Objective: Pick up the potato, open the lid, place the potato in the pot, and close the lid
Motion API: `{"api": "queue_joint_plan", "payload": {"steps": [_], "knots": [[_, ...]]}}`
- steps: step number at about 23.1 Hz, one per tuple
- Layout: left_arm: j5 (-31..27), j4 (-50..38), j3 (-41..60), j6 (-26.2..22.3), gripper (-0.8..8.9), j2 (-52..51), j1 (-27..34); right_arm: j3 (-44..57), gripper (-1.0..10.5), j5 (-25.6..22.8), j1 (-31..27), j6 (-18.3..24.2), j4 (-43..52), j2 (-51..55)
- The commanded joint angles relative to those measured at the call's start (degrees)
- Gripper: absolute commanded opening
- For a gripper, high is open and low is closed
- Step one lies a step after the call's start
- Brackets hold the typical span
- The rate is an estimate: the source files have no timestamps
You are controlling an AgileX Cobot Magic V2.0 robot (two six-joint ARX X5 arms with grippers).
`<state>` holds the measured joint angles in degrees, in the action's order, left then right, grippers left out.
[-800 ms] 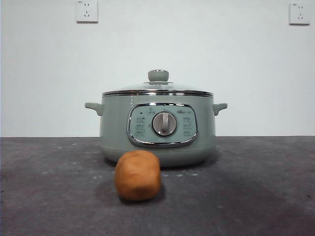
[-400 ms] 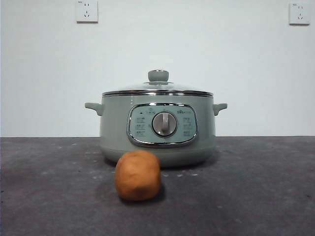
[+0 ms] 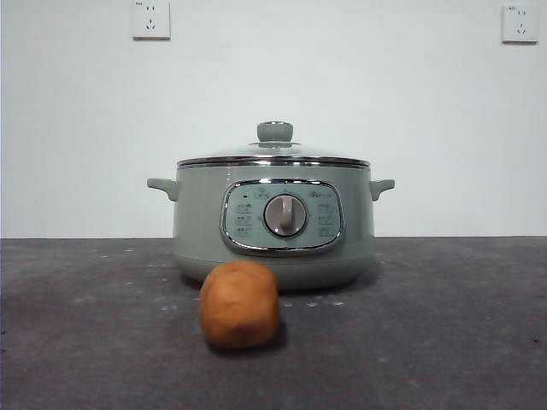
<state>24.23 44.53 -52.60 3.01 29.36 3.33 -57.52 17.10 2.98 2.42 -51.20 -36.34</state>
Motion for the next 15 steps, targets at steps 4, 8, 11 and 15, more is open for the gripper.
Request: {"api": "queue_joint_plan", "payload": {"steps": [4,8,11,15], "knots": [[0.28,-0.04,0.04,-0.70,2.20,1.27,0.07,-0.42,2.4,0.98,0.00,0.94,0.26,-0.63],[0.24,-0.02,0.00,-0.66,6.67,2.12,0.07,-0.42,6.3,1.57,0.00,0.81,0.17,-1.36],[0.24,0.00,0.00,-0.66,6.66,2.71,0.07,-0.42,6.3,1.60,0.00,0.81,0.15,-1.95],[0.24,-0.02,0.00,-0.63,6.65,2.89,0.07,-0.42,6.3,4.48,0.07,0.50,0.26,-3.34]]}}
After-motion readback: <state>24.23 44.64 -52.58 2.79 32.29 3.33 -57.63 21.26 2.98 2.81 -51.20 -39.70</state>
